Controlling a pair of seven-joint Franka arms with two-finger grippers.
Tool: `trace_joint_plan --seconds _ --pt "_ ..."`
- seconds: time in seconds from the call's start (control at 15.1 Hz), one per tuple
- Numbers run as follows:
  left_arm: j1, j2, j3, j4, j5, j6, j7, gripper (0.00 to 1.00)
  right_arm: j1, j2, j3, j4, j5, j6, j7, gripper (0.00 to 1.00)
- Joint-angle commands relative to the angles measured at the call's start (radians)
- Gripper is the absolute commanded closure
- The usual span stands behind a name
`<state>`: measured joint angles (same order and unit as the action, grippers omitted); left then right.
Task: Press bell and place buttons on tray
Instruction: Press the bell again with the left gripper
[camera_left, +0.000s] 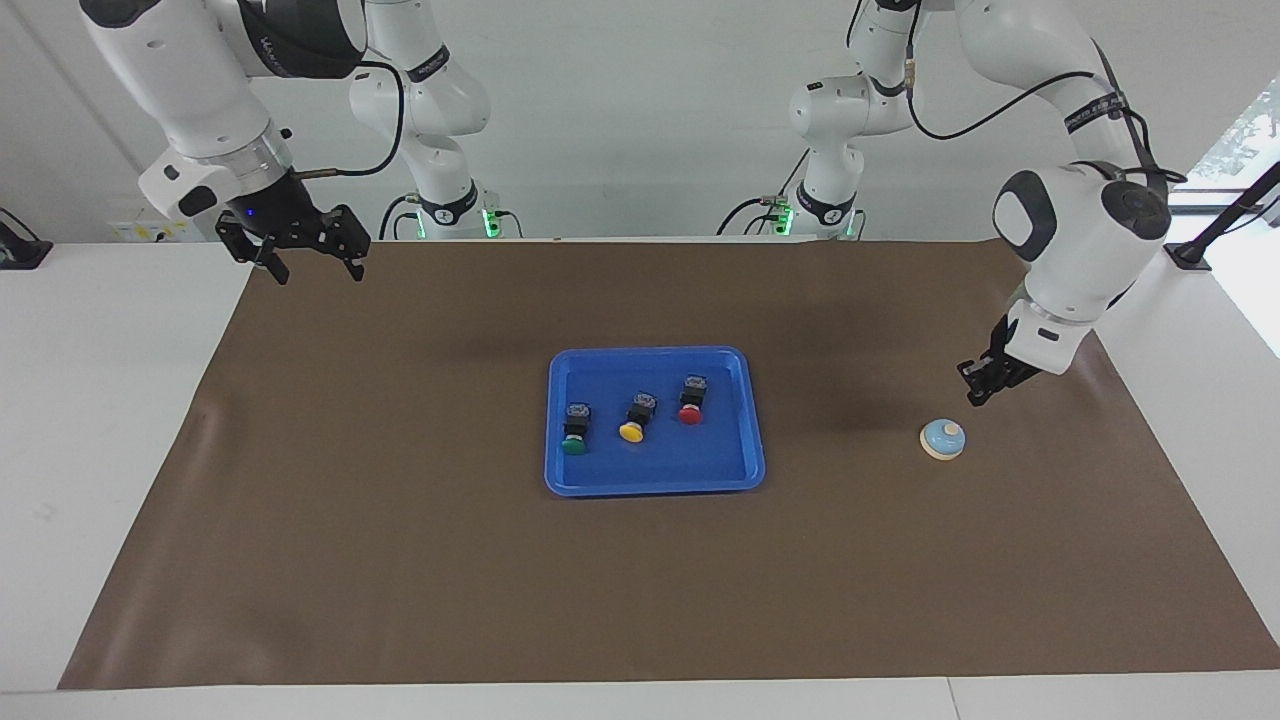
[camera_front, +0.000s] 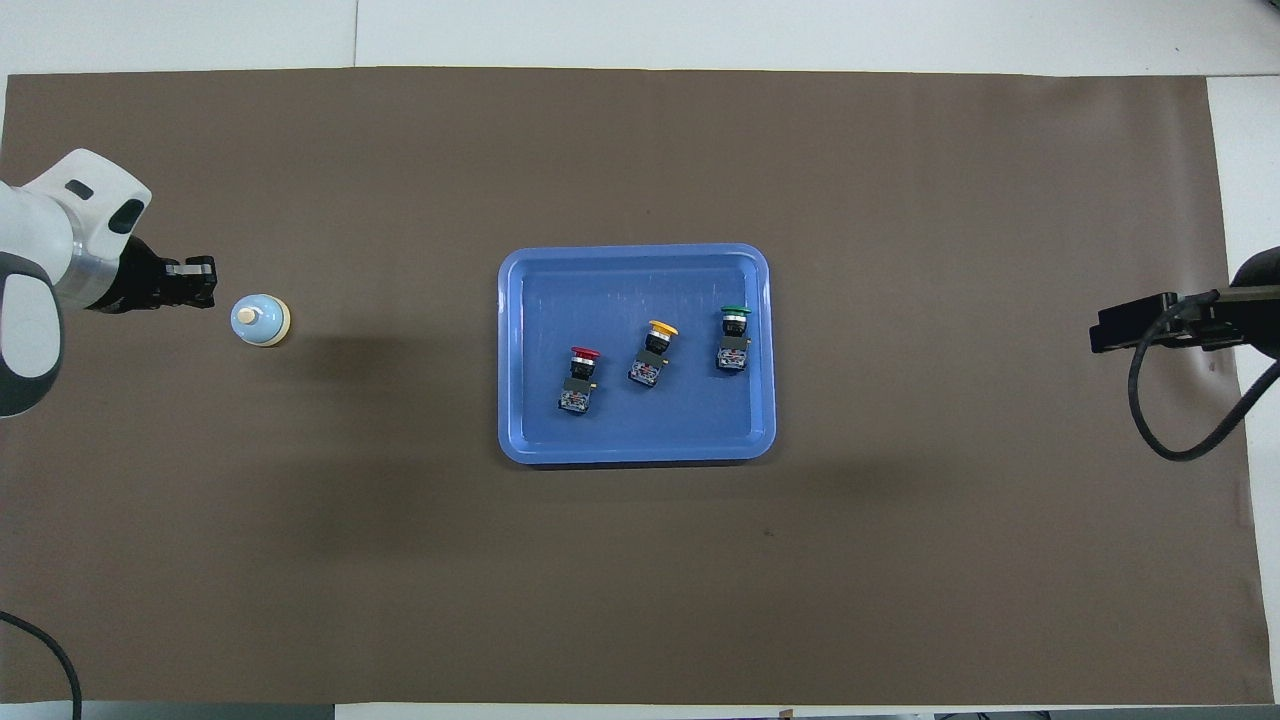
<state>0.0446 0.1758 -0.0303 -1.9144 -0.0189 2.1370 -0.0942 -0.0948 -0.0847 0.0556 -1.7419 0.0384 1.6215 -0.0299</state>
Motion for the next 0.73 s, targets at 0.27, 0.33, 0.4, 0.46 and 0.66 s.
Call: trace_joint_plan --seconds 0.27,0.33,0.4,0.46,0.66 --pt "0.021 0.022 -0.005 -0.087 0.016 0.132 0.054 1.00 -0.016 -0.007 0.018 -0.004 -0.006 -0.028 0.016 0.00" --pt "0.023 0.025 -0.005 -0.100 0.016 0.148 0.054 1.00 -0.016 -0.006 0.018 -0.001 -0.006 -0.043 0.015 0.00" --pt "0.023 0.033 -0.005 -0.104 0.016 0.161 0.054 1.00 -0.016 -0.007 0.018 -0.001 -0.006 -0.045 0.015 0.00" --pt "0.017 0.054 -0.005 -0.106 0.016 0.175 0.053 1.00 -0.016 -0.006 0.018 -0.001 -0.006 -0.046 0.015 0.00" --pt "0.009 0.091 -0.005 -0.106 0.016 0.190 0.051 1.00 -0.017 -0.006 0.018 -0.001 -0.006 -0.046 0.015 0.00"
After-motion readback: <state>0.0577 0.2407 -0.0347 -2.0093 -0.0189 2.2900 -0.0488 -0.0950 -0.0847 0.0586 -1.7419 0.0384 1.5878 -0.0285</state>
